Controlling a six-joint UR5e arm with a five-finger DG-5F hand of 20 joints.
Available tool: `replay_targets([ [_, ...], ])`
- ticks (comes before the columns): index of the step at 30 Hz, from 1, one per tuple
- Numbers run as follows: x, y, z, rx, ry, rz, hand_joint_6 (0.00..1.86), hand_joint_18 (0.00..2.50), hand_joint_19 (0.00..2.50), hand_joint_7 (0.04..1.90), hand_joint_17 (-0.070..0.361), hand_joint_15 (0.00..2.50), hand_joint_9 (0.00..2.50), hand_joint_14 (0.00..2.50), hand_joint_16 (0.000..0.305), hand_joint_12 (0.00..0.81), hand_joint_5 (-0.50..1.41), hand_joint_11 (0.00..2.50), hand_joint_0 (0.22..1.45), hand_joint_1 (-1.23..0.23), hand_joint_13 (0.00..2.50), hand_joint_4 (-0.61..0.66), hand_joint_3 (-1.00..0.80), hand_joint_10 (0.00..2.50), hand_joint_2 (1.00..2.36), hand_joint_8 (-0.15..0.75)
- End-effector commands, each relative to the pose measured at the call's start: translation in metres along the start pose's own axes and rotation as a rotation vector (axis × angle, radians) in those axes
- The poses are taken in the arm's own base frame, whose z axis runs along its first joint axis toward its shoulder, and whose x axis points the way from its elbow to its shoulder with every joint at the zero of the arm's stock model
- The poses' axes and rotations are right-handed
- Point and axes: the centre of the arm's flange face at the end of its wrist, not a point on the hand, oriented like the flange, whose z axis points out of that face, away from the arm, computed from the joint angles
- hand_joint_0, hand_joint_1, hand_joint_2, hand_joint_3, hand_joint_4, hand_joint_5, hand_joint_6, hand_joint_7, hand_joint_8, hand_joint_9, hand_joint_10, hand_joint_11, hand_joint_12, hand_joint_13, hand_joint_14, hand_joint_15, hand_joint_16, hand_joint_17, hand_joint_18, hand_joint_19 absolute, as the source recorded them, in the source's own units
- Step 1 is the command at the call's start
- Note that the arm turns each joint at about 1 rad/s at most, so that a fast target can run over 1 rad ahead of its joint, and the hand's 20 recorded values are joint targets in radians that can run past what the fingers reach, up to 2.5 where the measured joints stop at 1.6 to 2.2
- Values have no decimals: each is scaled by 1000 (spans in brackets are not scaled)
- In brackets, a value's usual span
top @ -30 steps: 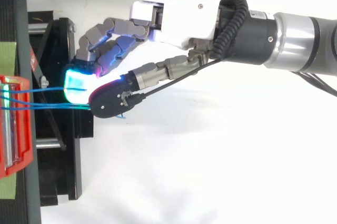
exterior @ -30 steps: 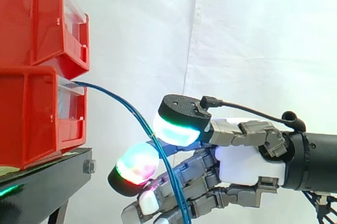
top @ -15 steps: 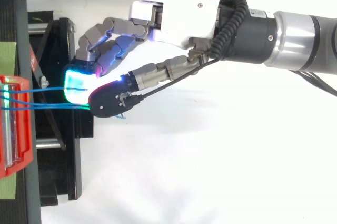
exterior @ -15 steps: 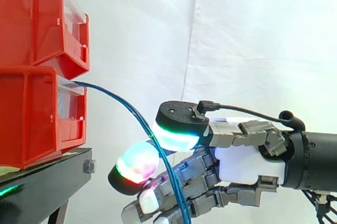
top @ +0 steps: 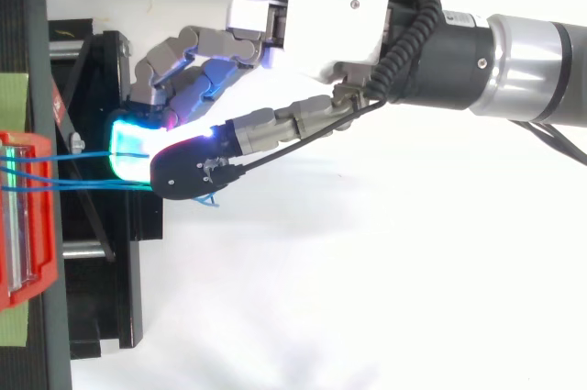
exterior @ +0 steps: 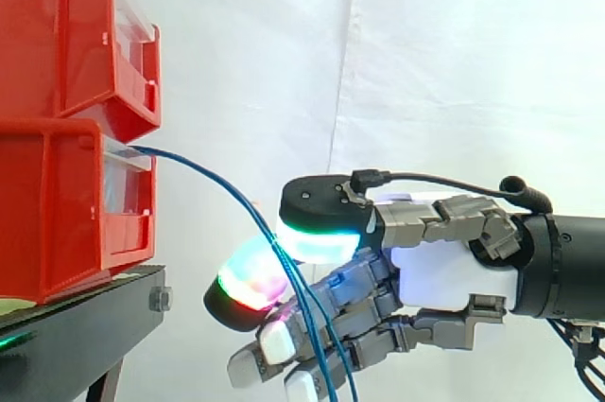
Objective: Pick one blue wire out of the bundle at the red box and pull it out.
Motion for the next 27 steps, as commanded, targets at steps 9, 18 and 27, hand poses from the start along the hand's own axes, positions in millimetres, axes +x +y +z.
replay_targets([
  [9, 0, -1, -2, 15, 3, -6, 958, 734, 361, 882, 134, 268, 812, 8, 60, 466, -180, 509, 614, -676, 669, 207, -30, 11, 1012, 433],
  [18, -1, 3, -3, 21, 15, -12, 958, 755, 353, 912, 138, 272, 839, 8, 61, 473, -173, 512, 617, -681, 681, 195, -2, 11, 1009, 441],
  [27, -9, 18, -14, 80, 52, -72, 956, 761, 340, 931, 140, 266, 857, 8, 62, 480, -168, 521, 618, -681, 673, 189, 8, 11, 1007, 447],
])
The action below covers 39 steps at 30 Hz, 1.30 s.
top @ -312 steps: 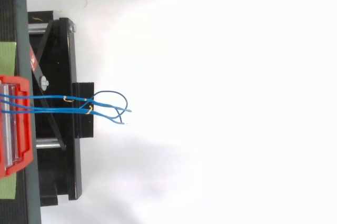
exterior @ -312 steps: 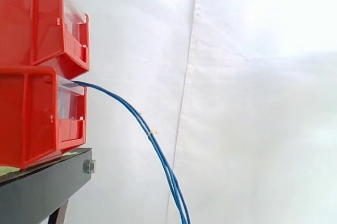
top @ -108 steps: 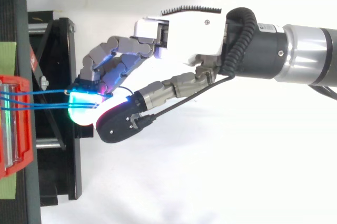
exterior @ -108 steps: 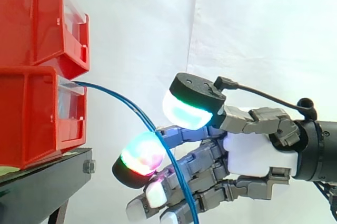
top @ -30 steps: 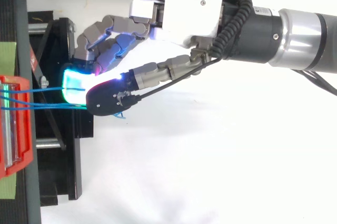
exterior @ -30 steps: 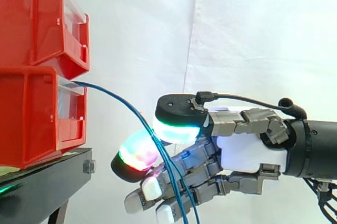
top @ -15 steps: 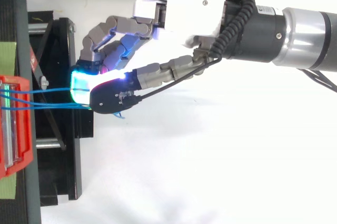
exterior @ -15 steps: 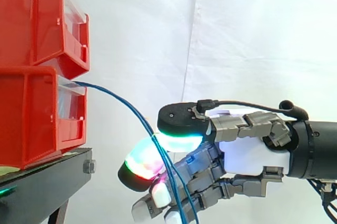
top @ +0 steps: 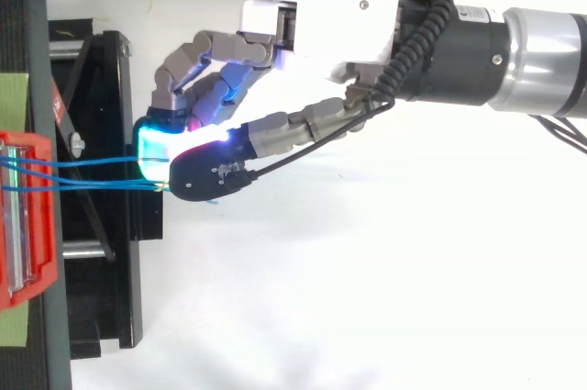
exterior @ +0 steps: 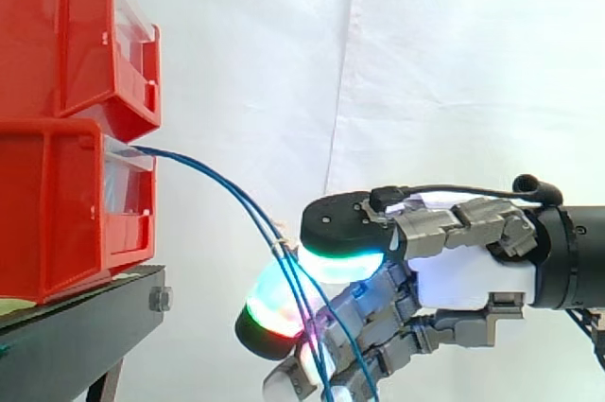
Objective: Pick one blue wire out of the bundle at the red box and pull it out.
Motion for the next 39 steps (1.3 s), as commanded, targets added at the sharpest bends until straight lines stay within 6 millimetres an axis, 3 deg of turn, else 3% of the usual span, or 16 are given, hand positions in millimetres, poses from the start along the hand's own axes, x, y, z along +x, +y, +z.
replay_targets([
  [1, -4, 9, -6, 20, 17, -28, 956, 759, 338, 928, 141, 262, 859, 7, 63, 482, -167, 519, 617, -682, 658, 188, 12, 10, 1007, 450],
  [19, -32, 45, -33, 107, 34, -83, 951, 716, 326, 948, 145, 245, 864, 7, 64, 491, -161, 514, 617, -687, 608, 194, 16, 10, 1004, 454],
  [21, -33, 46, -39, 121, 36, -88, 951, 716, 328, 948, 145, 242, 865, 8, 65, 491, -161, 519, 618, -687, 608, 193, 16, 8, 1004, 455],
  [22, -36, 54, -58, 131, 39, -106, 951, 715, 326, 950, 145, 241, 865, 8, 65, 491, -161, 520, 618, -687, 608, 190, 16, 8, 1004, 455],
  [25, -39, 61, -74, 122, -5, -122, 951, 714, 321, 948, 146, 239, 868, 7, 65, 492, -161, 523, 618, -688, 608, 194, 14, 8, 1003, 453],
  [39, -43, 63, -74, 119, -65, -126, 950, 711, 329, 953, 145, 243, 865, 7, 65, 491, -161, 519, 618, -690, 609, 185, 14, 10, 1003, 455],
])
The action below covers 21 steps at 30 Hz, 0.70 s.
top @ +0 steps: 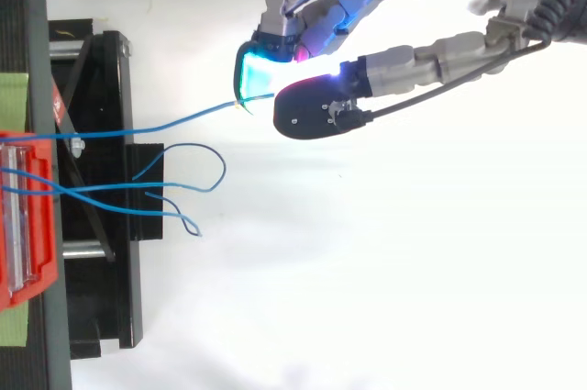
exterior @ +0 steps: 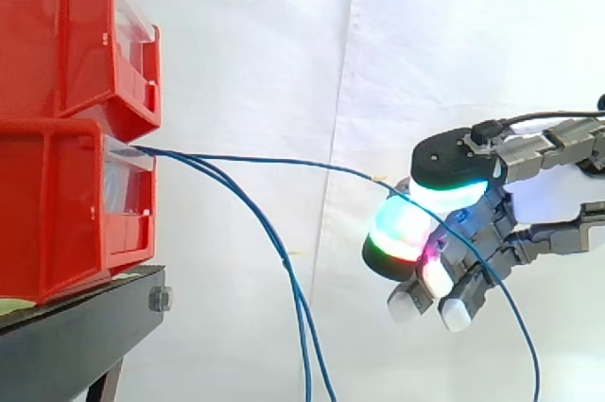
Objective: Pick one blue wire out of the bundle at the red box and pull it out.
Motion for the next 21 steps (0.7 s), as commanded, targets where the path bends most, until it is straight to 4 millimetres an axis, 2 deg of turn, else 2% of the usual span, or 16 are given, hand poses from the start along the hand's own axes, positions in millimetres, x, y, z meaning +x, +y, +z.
replay_targets([
  [1, 0, 0, 0, 2, -4, -5, 949, 710, 327, 957, 145, 242, 865, 6, 64, 491, -161, 526, 618, -690, 609, 190, 15, 10, 1003, 456],
  [21, 0, 0, 0, 0, -1, -7, 946, 711, 319, 979, 145, 249, 880, 7, 64, 490, -155, 520, 624, -702, 616, 155, 32, 9, 1002, 454],
])
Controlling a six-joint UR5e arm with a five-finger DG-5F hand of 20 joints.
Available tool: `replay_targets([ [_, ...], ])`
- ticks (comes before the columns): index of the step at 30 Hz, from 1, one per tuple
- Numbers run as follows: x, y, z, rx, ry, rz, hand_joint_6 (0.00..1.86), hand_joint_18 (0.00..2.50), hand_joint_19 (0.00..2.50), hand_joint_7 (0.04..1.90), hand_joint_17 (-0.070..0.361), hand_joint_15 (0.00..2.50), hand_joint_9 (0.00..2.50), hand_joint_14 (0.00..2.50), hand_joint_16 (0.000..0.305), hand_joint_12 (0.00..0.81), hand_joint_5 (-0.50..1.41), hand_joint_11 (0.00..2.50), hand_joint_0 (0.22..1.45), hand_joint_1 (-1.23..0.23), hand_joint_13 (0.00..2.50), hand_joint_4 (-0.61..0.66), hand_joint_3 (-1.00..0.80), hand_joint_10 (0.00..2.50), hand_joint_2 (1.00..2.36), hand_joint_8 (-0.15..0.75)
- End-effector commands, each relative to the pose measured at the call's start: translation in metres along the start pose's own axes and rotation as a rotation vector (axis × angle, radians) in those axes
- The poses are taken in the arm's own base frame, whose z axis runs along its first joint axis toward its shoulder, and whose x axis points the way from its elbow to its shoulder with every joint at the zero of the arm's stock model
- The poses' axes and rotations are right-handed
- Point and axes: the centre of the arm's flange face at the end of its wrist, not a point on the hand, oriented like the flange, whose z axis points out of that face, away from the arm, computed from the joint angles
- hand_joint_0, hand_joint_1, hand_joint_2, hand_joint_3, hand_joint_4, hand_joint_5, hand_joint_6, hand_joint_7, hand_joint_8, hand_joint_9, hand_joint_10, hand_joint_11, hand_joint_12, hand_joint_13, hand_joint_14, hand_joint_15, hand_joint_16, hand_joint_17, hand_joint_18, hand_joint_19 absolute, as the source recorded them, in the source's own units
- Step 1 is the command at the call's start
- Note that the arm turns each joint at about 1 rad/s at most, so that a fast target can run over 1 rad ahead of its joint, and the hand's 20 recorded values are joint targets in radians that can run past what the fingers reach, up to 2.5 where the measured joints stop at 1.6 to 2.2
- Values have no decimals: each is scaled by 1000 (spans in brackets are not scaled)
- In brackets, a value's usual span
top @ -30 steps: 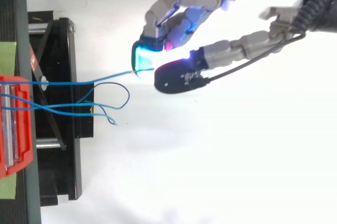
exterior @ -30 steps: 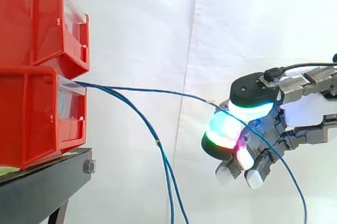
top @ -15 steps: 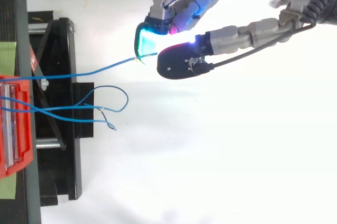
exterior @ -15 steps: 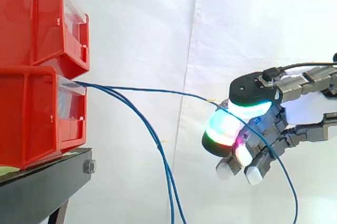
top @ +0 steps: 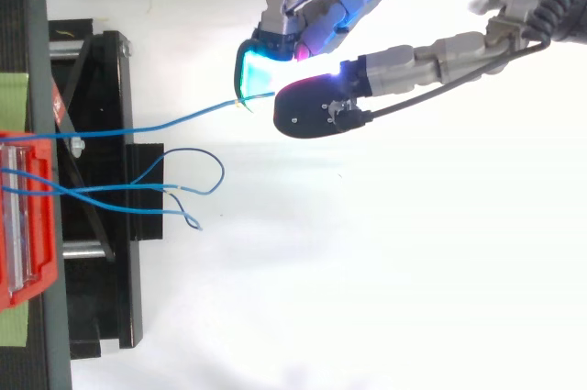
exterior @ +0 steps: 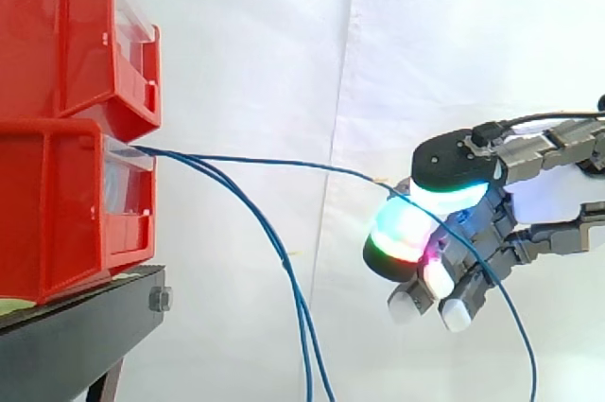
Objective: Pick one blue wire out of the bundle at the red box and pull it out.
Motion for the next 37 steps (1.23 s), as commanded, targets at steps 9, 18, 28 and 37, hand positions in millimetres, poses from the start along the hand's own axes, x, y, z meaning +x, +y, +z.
replay_targets([
  [9, 0, 0, 0, 1, 1, 1, 943, 724, 308, 997, 147, 257, 901, 9, 65, 493, -150, 534, 625, -710, 630, 140, 47, 9, 1000, 457],
  [18, 0, 0, 0, 1, -3, 0, 942, 723, 300, 1008, 148, 258, 910, 7, 66, 496, -149, 536, 616, -713, 639, 145, 32, 11, 1035, 457],
  [28, 0, 0, 0, 0, 0, 0, 942, 721, 302, 989, 148, 261, 920, 7, 66, 493, -149, 539, 620, -713, 651, 142, 28, 9, 1023, 456],
  [37, 0, 0, 0, 0, 0, 0, 940, 716, 302, 994, 147, 263, 921, 7, 65, 490, -149, 545, 621, -714, 656, 141, 32, 8, 1017, 451],
])
